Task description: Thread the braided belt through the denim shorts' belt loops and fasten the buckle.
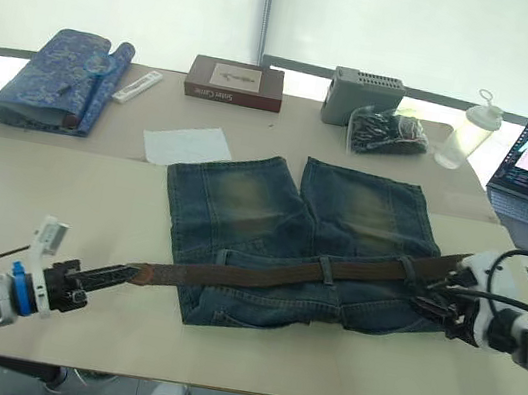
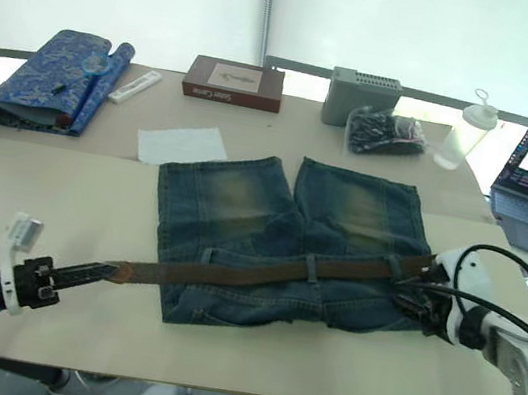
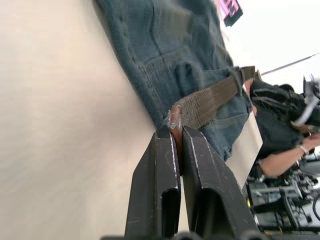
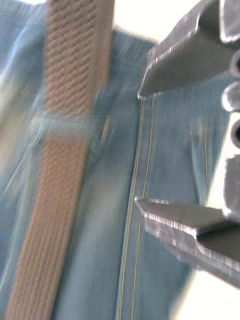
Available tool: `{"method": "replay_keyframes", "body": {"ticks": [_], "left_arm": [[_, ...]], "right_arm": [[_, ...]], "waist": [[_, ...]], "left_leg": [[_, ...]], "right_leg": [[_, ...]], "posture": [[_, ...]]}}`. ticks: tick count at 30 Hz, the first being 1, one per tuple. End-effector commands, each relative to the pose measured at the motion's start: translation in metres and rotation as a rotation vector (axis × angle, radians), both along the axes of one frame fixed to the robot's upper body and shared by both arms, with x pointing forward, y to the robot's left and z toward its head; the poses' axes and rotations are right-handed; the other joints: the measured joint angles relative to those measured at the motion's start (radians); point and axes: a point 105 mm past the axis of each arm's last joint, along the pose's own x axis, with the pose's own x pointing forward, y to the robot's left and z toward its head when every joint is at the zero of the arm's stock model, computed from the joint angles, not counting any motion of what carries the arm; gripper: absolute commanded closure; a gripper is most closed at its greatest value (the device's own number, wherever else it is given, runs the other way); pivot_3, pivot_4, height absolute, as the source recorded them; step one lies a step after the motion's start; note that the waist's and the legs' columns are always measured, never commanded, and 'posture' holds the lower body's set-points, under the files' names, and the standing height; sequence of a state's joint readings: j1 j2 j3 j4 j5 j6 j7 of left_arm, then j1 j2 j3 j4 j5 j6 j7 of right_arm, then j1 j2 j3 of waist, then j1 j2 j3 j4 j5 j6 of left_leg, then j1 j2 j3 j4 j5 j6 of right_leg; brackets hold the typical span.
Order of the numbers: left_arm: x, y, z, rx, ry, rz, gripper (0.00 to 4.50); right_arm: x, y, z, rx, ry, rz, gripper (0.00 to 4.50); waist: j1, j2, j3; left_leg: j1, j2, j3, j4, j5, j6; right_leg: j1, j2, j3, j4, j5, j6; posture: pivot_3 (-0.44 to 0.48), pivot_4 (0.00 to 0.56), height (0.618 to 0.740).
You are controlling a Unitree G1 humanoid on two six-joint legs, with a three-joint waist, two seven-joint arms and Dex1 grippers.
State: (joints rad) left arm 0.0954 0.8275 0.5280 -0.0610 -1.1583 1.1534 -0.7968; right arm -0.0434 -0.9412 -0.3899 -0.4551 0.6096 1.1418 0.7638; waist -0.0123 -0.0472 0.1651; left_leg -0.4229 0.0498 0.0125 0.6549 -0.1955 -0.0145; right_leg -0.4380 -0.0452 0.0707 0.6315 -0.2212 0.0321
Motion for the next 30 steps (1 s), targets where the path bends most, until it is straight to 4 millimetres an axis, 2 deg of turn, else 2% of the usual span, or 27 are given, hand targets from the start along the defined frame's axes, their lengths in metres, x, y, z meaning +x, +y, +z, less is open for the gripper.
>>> {"method": "replay_keyframes", "body": {"ticks": [1, 3, 5, 8, 11, 14, 20, 23, 26, 30], "left_arm": [[0.0, 0.023, 0.016, 0.012, -0.065, 0.061, 4.5], [0.001, 0.028, 0.021, -0.005, -0.078, 0.078, 4.5], [0.003, 0.022, 0.03, -0.054, -0.104, 0.053, 4.5], [0.007, -0.005, 0.043, -0.133, -0.147, -0.038, 4.5], [0.018, -0.044, 0.053, -0.215, -0.194, -0.122, 4.5], [0.028, -0.08, 0.059, -0.281, -0.22, -0.18, 4.5], [0.048, -0.132, 0.051, -0.319, -0.202, -0.214, 4.5], [0.05, -0.146, 0.054, -0.342, -0.208, -0.237, 4.5], [0.053, -0.148, 0.057, -0.351, -0.219, -0.239, 4.5], [0.061, -0.138, 0.076, -0.436, -0.266, -0.2, 4.5]], "right_arm": [[-0.024, 0.033, 0.025, 0.154, 0.005, 0.182, 1.06], [-0.027, 0.049, 0.032, 0.231, 0.001, 0.248, 1.06], [-0.023, 0.076, 0.035, 0.338, -0.013, 0.307, 1.06], [-0.024, 0.123, 0.026, 0.465, 0.035, 0.405, 1.06], [-0.028, 0.167, 0.01, 0.556, 0.124, 0.459, 1.06], [-0.024, 0.19, 0.003, 0.628, 0.183, 0.454, 1.06], [0.002, 0.202, 0.02, 0.812, 0.178, 0.382, 1.06], [0.01, 0.201, 0.03, 0.877, 0.159, 0.345, 1.06], [0.009, 0.202, 0.038, 0.915, 0.152, 0.346, 1.06], [0.011, 0.21, 0.016, 0.727, 0.153, 0.31, 1.06]], "waist": [[-0.001, 0.0, 0.0], [-0.001, 0.0, 0.0], [-0.006, -0.001, 0.0], [-0.008, -0.002, 0.0], [0.001, 0.0, 0.001], [0.001, -0.001, 0.0], [-0.007, -0.001, 0.0], [-0.007, -0.001, 0.0], [-0.009, -0.001, 0.0], [-0.013, 0.0, 0.0]], "left_leg": [[0.0, 0.0, 0.0, 0.0, 0.0, 0.0], [0.0, 0.0, 0.0, 0.0, 0.0, 0.0], [0.001, 0.001, 0.0, 0.0, 0.0, -0.001], [0.001, 0.002, -0.001, 0.0, -0.002, -0.004], [-0.002, 0.002, -0.001, 0.0, 0.0, 0.0], [-0.003, 0.0, -0.001, -0.001, 0.0, 0.0], [-0.005, 0.0, -0.001, 0.002, 0.0, 0.0], [-0.003, 0.0, -0.003, 0.004, 0.001, 0.001], [-0.002, 0.0, -0.005, 0.004, 0.001, 0.001], [-0.003, 0.0, -0.006, 0.004, 0.001, 0.001]], "right_leg": [[0.0, 0.0, 0.0, 0.0, 0.0, 0.0], [0.0, 0.0, 0.0, -0.001, 0.0, 0.0], [0.0, 0.0, -0.001, -0.001, 0.001, -0.001], [0.0, 0.0, -0.002, -0.001, 0.002, -0.002], [-0.002, 0.0, -0.002, 0.0, 0.002, -0.001], [-0.001, 0.0, -0.002, 0.0, 0.007, 0.005], [0.0, 0.0, -0.002, -0.001, 0.012, 0.004], [0.001, 0.002, -0.002, 0.0, 0.012, 0.005], [0.001, 0.003, -0.002, 0.0, 0.011, 0.006], [0.001, 0.004, -0.002, 0.0, 0.011, 0.005]], "posture": [[0.0, 0.15, 0.718], [0.0, 0.15, 0.718], [0.0, 0.15, 0.718], [0.0, 0.15, 0.718], [0.0, 0.15, 0.718], [0.0, 0.15, 0.718], [0.0, 0.15, 0.718], [0.0, 0.15, 0.718], [0.0, 0.15, 0.718], [0.0, 0.15, 0.718]]}}
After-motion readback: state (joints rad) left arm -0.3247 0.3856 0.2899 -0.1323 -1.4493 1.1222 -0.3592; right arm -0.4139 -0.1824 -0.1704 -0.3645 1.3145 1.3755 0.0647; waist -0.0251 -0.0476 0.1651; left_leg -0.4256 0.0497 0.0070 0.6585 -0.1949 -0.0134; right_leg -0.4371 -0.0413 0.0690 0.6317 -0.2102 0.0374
